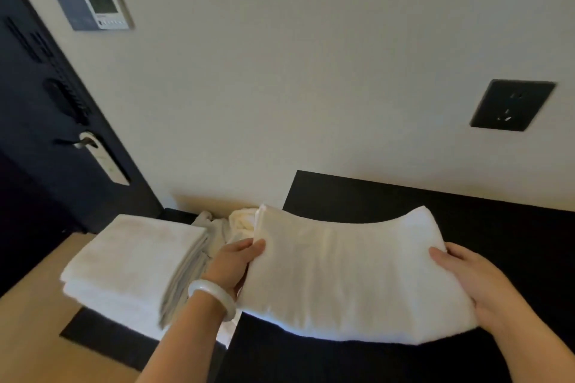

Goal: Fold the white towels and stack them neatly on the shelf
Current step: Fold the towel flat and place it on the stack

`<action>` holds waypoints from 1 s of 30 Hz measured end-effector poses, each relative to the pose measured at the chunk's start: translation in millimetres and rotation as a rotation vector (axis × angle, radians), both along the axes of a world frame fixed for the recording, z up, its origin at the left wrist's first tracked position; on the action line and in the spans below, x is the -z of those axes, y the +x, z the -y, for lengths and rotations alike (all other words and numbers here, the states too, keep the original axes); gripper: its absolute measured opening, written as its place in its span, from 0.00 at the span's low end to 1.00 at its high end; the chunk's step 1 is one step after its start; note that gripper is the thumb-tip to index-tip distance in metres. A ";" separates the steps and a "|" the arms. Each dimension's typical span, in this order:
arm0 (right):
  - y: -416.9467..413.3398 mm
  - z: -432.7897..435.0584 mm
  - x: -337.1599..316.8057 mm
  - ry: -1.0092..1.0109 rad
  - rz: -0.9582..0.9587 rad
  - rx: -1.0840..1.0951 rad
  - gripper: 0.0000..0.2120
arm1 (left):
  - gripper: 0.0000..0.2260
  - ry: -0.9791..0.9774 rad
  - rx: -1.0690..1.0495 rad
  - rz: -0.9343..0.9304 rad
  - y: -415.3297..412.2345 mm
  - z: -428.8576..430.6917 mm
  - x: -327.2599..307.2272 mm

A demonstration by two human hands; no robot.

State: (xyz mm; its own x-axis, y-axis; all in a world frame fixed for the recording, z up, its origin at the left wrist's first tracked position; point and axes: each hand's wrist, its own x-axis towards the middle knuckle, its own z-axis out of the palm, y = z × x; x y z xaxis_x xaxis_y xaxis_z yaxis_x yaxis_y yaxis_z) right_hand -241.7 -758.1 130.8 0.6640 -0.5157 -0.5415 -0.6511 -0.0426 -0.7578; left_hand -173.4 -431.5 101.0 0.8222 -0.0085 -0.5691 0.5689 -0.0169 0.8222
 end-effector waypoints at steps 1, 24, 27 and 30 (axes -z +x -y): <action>3.2 -7.5 -1.8 0.014 0.010 -0.010 0.23 | 0.10 0.003 -0.022 -0.003 -2.2 -9.6 -0.9; 76.4 -456.8 69.6 0.235 0.057 -0.277 0.15 | 0.12 0.266 -0.235 -0.019 -21.9 -486.0 69.7; 80.7 -472.5 85.9 0.307 0.093 -0.197 0.12 | 0.11 0.341 -0.193 -0.002 12.4 -505.2 68.1; 97.6 -478.2 100.4 0.336 0.126 -0.161 0.12 | 0.12 0.386 -0.162 0.016 46.1 -509.1 61.3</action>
State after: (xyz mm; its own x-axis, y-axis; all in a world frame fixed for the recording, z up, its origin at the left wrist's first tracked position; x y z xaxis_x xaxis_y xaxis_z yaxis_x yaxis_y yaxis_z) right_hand -144.1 -279.9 30.5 0.7937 -0.2079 -0.5717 -0.5576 0.1274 -0.8203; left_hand -127.3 77.7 39.7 0.8041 0.3331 -0.4924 0.5769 -0.2370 0.7817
